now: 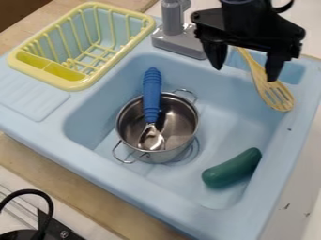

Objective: Moved the wooden spatula to the right side of the sink

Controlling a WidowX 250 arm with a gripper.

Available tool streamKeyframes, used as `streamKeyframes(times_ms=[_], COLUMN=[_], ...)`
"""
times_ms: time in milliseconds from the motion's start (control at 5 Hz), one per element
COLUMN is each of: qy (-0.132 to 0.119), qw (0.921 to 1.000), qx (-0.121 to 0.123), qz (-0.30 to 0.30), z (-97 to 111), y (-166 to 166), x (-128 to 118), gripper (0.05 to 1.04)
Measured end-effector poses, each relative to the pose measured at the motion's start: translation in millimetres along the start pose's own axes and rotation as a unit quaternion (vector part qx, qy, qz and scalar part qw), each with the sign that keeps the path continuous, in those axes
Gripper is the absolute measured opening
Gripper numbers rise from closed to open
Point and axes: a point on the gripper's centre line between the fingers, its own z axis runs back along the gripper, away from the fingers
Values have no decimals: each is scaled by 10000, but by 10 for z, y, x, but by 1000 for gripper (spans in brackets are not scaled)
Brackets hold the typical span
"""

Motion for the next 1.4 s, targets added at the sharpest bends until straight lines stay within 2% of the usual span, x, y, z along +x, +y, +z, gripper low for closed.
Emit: streamKeyframes(times_ms=[200,400,600,1000,1200,1400], qy=[-98,-158,-322,-488,-467,-505], qw=[9999,9998,9994,9986,9988,9985], qx=[-19,74,75,145,45,173], qz=[20,16,50,154,127,89], z=[-83,-130,-203,-440,-493,-534], y=[-25,-33,-52,-96,-134,-113], x=[99,183,242,291,285,287], gripper=[995,995,995,995,995,951])
